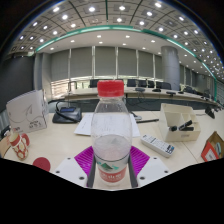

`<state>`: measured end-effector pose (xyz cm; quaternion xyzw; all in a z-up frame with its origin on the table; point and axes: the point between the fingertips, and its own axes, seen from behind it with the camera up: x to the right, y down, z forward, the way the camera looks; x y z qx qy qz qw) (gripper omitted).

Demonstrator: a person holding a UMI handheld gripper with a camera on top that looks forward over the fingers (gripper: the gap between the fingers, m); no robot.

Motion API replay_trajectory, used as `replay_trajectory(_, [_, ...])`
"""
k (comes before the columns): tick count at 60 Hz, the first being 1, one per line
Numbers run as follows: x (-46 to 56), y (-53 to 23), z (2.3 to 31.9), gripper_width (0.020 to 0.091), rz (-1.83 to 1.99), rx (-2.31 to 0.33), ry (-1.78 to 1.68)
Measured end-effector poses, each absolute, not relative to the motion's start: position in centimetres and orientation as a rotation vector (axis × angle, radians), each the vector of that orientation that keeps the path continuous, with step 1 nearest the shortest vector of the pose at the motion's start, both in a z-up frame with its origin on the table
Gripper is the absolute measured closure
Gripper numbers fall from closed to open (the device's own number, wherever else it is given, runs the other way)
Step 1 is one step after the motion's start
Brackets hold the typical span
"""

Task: Pour water

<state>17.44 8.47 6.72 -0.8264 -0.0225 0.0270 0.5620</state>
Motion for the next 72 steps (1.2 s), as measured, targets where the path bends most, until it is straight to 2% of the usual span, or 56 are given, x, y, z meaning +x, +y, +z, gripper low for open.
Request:
replay_trajectory(10, [17.4,8.1,7.0,0.0723,0.019,-1.952,-0.088])
replay_trajectory(21, [17.0,7.9,9.1,0.0723,-0.083,-1.950,-0.134])
replay_trajectory(27, [15.8,8.1,11.5,0.0723,-0.172,-1.926,-0.188])
replay_trajectory(41, [10.2,7.3,19.2,0.0724,-0.566,-1.795,-0.470])
replay_trajectory(50, [4.0,6.6,22.2,0.0726,-0.919,-1.626,-0.772])
replay_trajectory(55, [0.5,6.4,21.8,0.0725,-1.079,-1.522,-0.958])
replay_trajectory(64, [-4.0,6.1,19.4,0.0723,-1.307,-1.359,-1.235])
replay_trajectory(72, [-6.8,6.3,18.7,0.0724,-1.518,-1.108,-1.439])
